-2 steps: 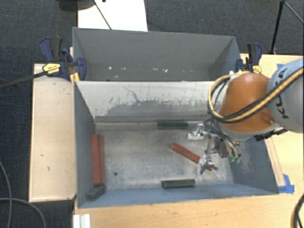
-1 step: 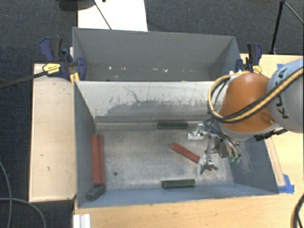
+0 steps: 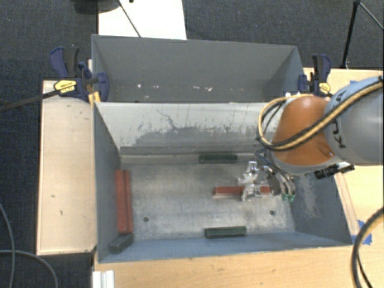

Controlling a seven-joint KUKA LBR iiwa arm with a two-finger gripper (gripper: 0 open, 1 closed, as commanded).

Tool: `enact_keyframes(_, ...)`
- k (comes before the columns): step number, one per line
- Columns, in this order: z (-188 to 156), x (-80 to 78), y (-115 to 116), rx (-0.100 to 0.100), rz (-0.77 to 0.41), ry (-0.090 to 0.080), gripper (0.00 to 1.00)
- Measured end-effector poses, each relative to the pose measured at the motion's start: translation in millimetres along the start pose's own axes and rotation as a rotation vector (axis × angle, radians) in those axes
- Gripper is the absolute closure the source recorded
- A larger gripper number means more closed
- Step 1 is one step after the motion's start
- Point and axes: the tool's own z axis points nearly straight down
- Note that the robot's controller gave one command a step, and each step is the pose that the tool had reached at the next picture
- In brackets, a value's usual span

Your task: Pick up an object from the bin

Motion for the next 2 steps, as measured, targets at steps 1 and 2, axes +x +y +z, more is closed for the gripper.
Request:
enact_keyframes(1, 0, 0.0, 0, 0.000, 0.001, 0.000, 1.00)
enact_keyframes(2, -160, -13.9, 11, 0.000, -0.022, 0.006, 1.00)
